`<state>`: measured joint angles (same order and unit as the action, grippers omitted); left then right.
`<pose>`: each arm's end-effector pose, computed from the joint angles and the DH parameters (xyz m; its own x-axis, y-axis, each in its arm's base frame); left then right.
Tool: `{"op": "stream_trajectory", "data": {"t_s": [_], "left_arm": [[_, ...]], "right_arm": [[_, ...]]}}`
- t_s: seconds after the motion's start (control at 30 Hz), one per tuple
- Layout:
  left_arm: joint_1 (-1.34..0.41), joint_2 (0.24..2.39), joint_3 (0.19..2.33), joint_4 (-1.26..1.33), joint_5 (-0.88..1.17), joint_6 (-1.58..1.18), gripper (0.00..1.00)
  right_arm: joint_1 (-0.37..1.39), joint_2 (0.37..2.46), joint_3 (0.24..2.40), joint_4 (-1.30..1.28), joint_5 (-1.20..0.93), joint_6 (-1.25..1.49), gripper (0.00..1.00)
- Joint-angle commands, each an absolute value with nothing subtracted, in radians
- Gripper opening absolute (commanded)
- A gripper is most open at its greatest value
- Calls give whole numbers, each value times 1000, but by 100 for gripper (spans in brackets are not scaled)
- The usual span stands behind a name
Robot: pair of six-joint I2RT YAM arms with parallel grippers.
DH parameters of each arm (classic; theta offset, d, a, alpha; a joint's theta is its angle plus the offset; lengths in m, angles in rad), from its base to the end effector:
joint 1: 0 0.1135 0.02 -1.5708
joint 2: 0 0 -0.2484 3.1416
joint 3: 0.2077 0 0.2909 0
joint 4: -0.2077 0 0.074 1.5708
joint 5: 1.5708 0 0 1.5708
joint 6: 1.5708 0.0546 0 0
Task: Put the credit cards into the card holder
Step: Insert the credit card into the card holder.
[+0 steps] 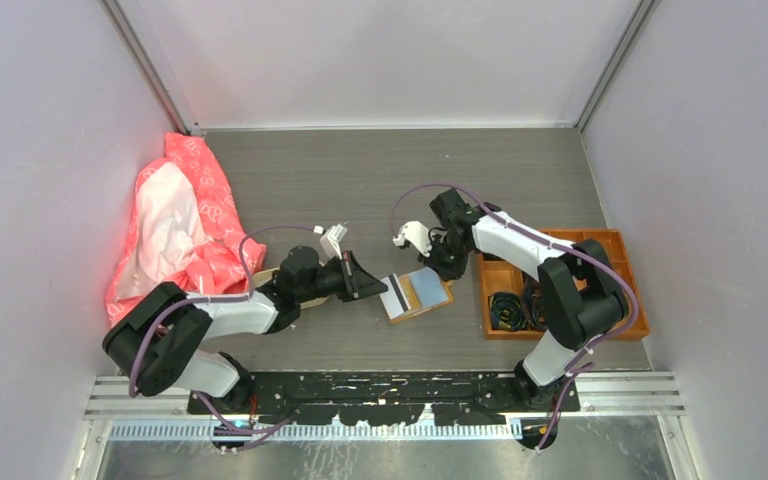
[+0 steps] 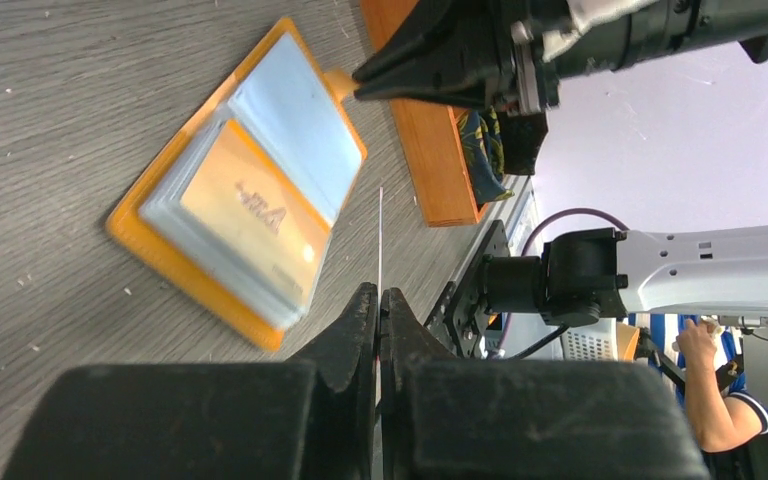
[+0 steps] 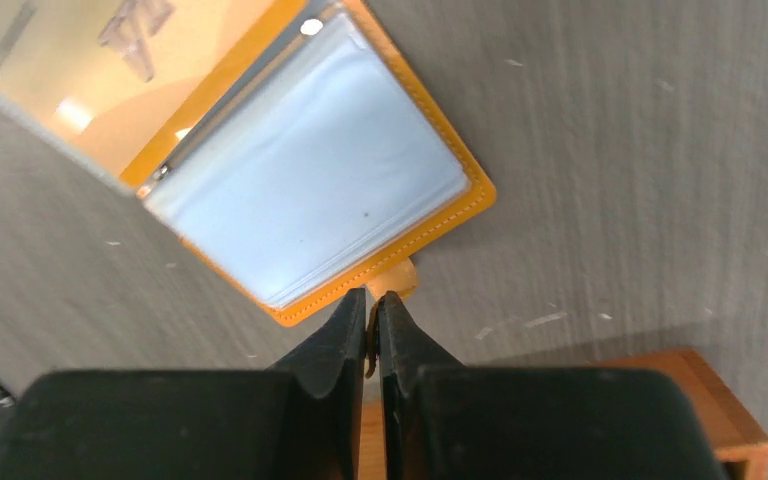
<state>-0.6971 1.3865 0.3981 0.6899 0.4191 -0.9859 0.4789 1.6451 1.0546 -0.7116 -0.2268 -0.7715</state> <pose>0.2154 -0.2093 0.1165 -0.8621 -0.2715 -0.4279 0.3004 0.4062 -0.8630 0.2979 0.1685 0.1299 -0.2634 -0.9022 -0.3415 -0.9564 0.2905 -0.0297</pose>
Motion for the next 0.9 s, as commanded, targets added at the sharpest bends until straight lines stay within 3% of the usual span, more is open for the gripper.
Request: {"op": "stream_trajectory", "data": {"t_s": [0.0,0.17,0.33,0.43,0.87], "left_arm": [[-710,1434,433,816,404,-1011,0],[-715,1467,431,845,404,-1023,0],[-715,1461,443,779,399,-1005,0],[-715,1429,461,655,377,-970,0],[-715,1479,546,482,357,-941,0]], "right_arm": [[530,1633,1104,-801,-368,-746,11],[539,1629,1108,-767,-332,-690,13],[521,1579,1101,-740,-318,-659,40],[517,1522,1074,-712,-338,-672,50],[523,1519,1051,-705,-385,-701,52]]}}
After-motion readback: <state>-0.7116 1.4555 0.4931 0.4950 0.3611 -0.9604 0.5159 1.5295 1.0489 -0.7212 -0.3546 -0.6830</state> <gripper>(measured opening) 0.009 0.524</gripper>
